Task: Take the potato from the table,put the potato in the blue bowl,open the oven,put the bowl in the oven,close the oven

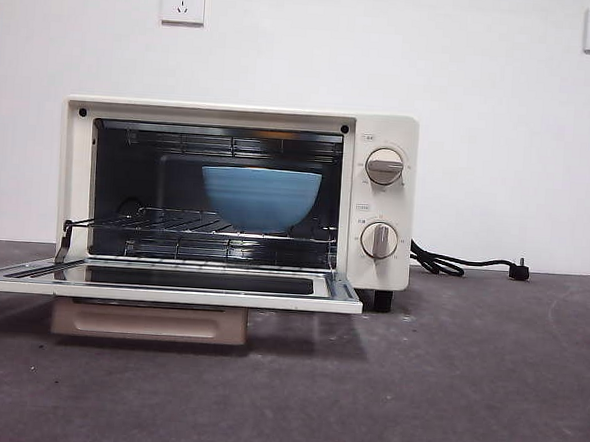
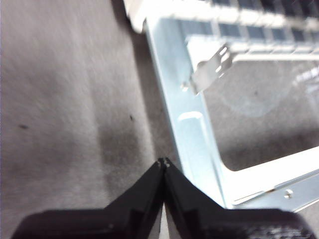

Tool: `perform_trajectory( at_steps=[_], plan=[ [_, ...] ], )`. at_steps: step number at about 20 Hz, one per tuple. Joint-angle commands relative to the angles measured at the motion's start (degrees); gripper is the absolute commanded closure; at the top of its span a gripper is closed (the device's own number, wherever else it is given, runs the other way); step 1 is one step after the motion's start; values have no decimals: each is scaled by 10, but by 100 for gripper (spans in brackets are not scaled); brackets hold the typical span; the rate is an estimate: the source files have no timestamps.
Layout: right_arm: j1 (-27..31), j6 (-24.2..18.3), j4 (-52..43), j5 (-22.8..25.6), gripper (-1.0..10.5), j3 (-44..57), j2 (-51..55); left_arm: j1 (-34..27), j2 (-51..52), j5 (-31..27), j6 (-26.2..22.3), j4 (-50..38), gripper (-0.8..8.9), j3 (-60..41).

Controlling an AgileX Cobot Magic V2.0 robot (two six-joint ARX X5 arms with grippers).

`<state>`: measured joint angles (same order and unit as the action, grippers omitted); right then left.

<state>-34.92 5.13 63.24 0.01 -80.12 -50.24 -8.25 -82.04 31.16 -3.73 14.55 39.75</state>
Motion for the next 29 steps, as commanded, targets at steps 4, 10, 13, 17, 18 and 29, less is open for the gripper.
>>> perform_trajectory(
  at_steps=[4,10,13,17,18,29],
  plan=[
    [-1,4,-2,0,726,1,0,0,-48,22,-10,-18,822,-4],
    [-1,8,-2,1,726,1,0,1,-88,52,-10,-27,822,-4],
    [-1,9,-3,1,726,1,0,1,-93,68,-10,-28,822,-4],
    [-1,9,-11,1,727,1,0,0,-93,113,-10,-30,822,-4],
    [-1,9,-13,1,727,1,0,-1,-93,124,-8,-31,822,-4],
    [-1,10,-12,1,727,1,0,-21,-90,242,73,-103,822,-3]
  ],
)
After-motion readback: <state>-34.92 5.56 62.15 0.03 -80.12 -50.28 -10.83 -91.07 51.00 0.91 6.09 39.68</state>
